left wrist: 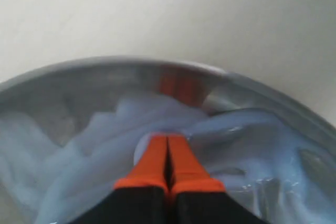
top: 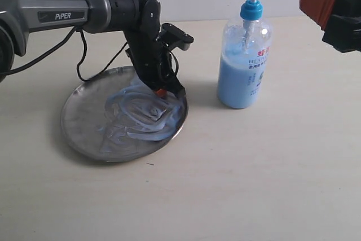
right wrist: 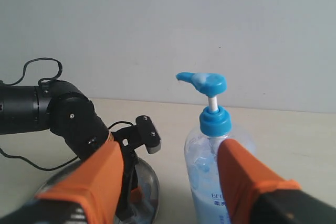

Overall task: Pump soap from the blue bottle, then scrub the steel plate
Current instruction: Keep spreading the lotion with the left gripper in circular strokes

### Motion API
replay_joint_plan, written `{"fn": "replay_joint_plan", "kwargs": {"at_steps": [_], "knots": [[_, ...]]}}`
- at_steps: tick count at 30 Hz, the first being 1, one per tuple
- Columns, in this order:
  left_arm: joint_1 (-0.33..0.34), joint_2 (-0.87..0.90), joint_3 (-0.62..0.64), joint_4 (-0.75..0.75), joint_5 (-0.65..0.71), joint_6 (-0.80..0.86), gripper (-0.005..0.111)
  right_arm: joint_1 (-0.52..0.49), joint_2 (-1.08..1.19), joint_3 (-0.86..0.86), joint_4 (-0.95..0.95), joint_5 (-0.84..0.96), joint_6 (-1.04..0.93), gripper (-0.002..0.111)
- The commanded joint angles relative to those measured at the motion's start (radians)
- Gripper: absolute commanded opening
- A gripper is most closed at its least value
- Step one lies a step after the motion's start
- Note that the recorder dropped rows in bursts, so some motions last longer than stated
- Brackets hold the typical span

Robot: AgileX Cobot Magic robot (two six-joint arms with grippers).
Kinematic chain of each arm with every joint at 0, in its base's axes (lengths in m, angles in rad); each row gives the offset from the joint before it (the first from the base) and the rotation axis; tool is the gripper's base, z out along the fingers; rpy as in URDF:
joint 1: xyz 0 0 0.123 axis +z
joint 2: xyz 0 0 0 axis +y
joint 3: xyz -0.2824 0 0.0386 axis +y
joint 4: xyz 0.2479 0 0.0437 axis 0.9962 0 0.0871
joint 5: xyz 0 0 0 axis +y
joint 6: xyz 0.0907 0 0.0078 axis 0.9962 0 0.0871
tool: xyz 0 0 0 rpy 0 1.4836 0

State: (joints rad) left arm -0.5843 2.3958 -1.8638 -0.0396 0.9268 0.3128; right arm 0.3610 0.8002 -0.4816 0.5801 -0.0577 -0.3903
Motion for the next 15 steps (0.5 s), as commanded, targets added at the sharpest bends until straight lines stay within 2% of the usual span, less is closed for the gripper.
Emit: {"fn": "replay_joint_plan", "kwargs": {"at_steps": [1, 9, 15], "knots": [[0.039, 0.023, 0.003, 0.020, 0.028, -0.010, 0.000, 0.000, -0.010, 0.006, -0.003, 0.003, -0.005, 0.054], [0.087, 0.023, 0.003, 0.040, 0.093, -0.010, 0.000, 0.000, -0.010, 0.006, -0.003, 0.003, -0.005, 0.054], [0.086, 0.015, 0.013, 0.033, 0.145, -0.004, 0.000, 0.000, -0.010, 0.006, -0.003, 0.002, -0.009, 0.054]]}}
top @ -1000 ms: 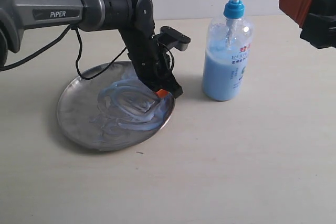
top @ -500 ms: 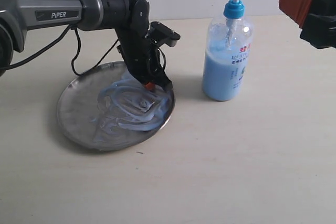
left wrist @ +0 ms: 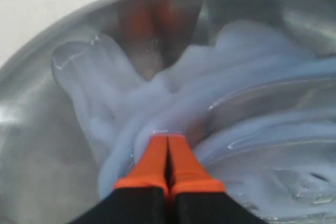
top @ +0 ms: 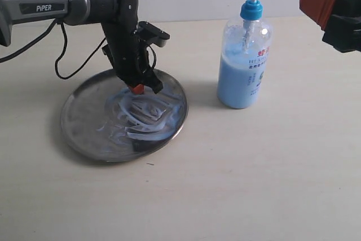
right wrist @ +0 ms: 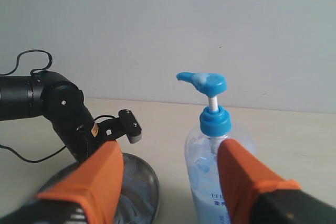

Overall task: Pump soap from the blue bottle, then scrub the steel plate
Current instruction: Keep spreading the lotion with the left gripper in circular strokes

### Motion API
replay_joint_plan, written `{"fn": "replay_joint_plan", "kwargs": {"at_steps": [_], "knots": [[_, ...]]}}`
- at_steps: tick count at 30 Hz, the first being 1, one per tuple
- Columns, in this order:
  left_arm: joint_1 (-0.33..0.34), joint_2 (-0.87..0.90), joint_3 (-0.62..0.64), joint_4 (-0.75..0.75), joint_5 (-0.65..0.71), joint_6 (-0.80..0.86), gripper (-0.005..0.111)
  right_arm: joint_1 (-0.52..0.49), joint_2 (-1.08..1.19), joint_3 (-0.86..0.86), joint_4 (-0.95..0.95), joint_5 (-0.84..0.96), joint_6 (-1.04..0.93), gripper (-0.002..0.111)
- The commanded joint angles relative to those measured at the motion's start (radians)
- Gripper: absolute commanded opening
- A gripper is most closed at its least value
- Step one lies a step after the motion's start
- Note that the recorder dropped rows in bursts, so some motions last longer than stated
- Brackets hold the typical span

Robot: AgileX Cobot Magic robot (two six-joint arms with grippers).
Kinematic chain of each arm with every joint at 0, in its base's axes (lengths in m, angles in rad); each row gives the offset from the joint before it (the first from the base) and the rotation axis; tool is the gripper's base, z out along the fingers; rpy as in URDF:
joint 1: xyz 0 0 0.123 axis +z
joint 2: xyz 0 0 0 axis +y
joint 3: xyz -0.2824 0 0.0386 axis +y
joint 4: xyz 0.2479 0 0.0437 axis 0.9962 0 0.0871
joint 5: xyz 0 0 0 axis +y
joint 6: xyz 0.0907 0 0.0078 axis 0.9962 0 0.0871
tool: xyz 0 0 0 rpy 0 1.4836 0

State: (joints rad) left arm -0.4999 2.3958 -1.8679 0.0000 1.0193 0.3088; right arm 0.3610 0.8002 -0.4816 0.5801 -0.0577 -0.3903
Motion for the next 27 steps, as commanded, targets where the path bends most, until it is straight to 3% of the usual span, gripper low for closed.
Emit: {"fn": "replay_joint_plan", "kwargs": {"at_steps": [1, 8, 16, 21, 27], "knots": [[0.000, 0.007, 0.029, -0.016, 0.051, 0.000, 0.000, 0.000, -0.010, 0.006, -0.003, 0.002, -0.009, 0.054], [-0.018, -0.056, 0.168, -0.077, 0.026, 0.023, 0.000, 0.000, -0.010, 0.006, -0.003, 0.002, -0.009, 0.054], [-0.099, -0.129, 0.317, -0.102, -0.038, 0.029, 0.000, 0.000, -0.010, 0.006, -0.003, 0.002, -0.009, 0.054], [-0.146, -0.138, 0.330, -0.119, -0.060, 0.034, 0.000, 0.000, -0.010, 0.006, -0.003, 0.002, -0.009, 0.054], [-0.151, -0.138, 0.330, -0.128, -0.129, 0.036, 0.000, 0.000, -0.010, 0.006, -0.003, 0.002, -0.004, 0.054]]}}
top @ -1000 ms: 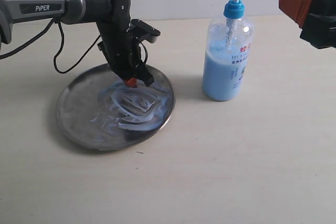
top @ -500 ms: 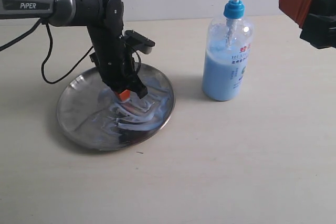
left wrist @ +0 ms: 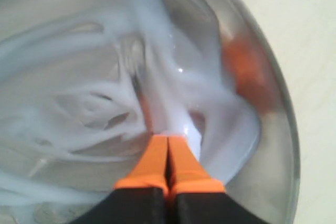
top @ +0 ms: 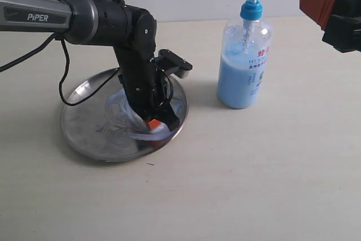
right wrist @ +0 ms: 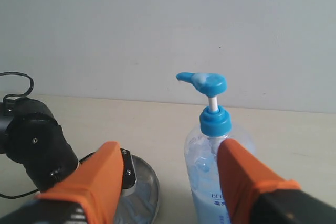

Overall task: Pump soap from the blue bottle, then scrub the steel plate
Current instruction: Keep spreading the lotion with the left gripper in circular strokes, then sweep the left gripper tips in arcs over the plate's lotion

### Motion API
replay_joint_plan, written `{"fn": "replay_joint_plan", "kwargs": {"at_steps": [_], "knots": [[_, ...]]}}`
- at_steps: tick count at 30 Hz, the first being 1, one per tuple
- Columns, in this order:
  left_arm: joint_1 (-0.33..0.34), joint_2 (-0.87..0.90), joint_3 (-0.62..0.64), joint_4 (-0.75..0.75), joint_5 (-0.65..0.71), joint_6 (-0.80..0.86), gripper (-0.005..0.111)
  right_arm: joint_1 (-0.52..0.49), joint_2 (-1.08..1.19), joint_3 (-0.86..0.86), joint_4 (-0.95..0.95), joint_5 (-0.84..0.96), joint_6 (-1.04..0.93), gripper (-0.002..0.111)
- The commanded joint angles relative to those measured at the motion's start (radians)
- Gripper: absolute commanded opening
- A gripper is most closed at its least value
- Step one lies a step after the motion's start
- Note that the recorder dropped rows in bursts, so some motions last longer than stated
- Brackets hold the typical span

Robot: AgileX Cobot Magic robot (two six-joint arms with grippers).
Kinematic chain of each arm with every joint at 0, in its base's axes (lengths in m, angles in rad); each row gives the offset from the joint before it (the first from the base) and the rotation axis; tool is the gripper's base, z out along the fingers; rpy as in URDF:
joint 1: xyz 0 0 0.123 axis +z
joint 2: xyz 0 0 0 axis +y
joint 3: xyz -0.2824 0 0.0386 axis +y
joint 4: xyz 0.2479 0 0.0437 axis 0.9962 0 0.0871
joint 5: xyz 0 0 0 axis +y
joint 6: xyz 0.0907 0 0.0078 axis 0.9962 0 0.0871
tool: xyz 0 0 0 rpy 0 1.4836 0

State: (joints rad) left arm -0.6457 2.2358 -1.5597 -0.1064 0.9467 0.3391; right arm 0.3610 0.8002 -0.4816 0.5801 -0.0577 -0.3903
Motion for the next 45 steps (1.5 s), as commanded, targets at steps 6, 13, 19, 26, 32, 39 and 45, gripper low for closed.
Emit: {"fn": "replay_joint_plan", "kwargs": {"at_steps": [6, 13, 19, 26, 32, 39, 45], "knots": [[-0.005, 0.022, 0.022, -0.021, -0.129, 0.020, 0.000, 0.000, -0.010, 0.006, -0.003, 0.002, -0.004, 0.054], [-0.001, 0.043, -0.063, -0.017, -0.144, 0.022, 0.000, 0.000, -0.010, 0.006, -0.003, 0.002, -0.004, 0.054], [0.006, 0.127, -0.198, -0.008, -0.106, 0.022, 0.000, 0.000, -0.010, 0.006, -0.003, 0.002, -0.004, 0.054], [0.071, 0.190, -0.275, -0.006, -0.078, 0.017, 0.000, 0.000, -0.010, 0.006, -0.003, 0.002, -0.004, 0.054], [0.158, 0.191, -0.280, -0.003, -0.048, 0.017, 0.000, 0.000, -0.010, 0.006, -0.003, 0.002, -0.005, 0.053], [0.198, 0.191, -0.280, 0.000, -0.028, 0.023, 0.000, 0.000, -0.010, 0.006, -0.003, 0.002, -0.006, 0.028], [0.242, 0.191, -0.266, 0.052, 0.037, 0.023, 0.000, 0.000, -0.010, 0.006, -0.003, 0.012, -0.006, 0.029]]}}
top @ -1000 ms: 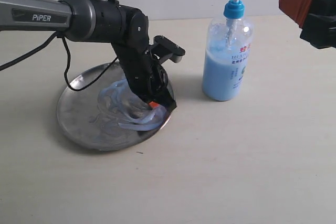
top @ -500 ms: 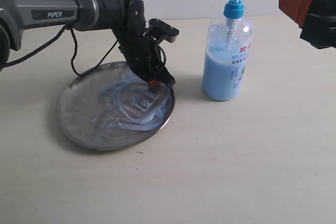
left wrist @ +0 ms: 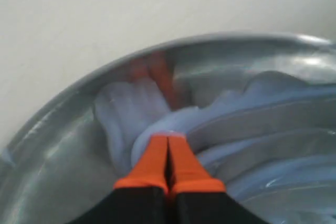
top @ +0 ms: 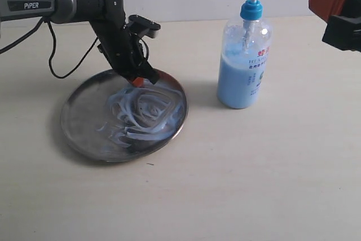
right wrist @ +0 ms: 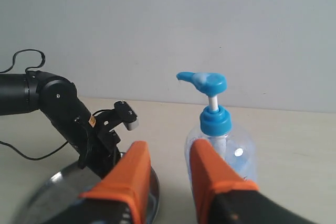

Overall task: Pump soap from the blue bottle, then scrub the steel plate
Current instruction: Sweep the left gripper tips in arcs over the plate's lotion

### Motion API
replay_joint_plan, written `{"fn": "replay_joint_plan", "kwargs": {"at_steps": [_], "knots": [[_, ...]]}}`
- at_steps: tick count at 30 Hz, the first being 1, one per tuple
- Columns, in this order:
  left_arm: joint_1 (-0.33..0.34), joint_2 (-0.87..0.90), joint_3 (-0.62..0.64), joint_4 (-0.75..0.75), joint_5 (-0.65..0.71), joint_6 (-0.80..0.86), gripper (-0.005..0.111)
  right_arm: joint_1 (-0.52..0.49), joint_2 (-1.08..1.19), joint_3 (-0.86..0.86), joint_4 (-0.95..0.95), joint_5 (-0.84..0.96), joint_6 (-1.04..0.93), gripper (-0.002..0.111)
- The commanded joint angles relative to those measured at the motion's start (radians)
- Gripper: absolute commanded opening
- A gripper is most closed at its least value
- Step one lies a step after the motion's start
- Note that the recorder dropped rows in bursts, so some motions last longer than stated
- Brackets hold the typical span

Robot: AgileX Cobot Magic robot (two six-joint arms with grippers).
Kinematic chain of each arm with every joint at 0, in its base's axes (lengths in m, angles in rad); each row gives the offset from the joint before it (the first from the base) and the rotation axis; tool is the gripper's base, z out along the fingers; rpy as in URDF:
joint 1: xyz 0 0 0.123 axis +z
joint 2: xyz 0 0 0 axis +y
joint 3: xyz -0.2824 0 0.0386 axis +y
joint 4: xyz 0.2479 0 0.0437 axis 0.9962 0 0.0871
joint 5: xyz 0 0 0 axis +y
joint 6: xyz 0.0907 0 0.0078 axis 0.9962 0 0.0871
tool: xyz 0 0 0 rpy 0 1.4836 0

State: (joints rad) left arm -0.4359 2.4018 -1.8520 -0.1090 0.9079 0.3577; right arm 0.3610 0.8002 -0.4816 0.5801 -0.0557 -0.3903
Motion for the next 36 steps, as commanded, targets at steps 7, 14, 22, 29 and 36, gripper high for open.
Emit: {"fn": "replay_joint_plan", "kwargs": {"at_steps": [7, 14, 22, 29, 36], "knots": [[0.077, 0.024, 0.092, 0.055, 0.093, 0.007, 0.000, 0.000, -0.010, 0.006, -0.003, 0.017, -0.004, 0.028], [0.075, -0.031, 0.227, 0.008, 0.081, 0.025, 0.000, 0.000, -0.010, 0.006, -0.003, 0.017, -0.006, 0.024], [0.009, -0.172, 0.469, -0.039, -0.036, 0.032, 0.000, 0.000, -0.010, 0.006, -0.003, 0.015, -0.006, 0.024], [-0.146, -0.196, 0.534, -0.091, -0.103, 0.045, 0.000, 0.000, -0.010, 0.006, -0.003, 0.017, -0.004, 0.024], [-0.205, -0.196, 0.517, -0.120, -0.122, 0.054, 0.000, 0.000, -0.010, 0.006, -0.003, 0.017, -0.002, 0.024]]}}
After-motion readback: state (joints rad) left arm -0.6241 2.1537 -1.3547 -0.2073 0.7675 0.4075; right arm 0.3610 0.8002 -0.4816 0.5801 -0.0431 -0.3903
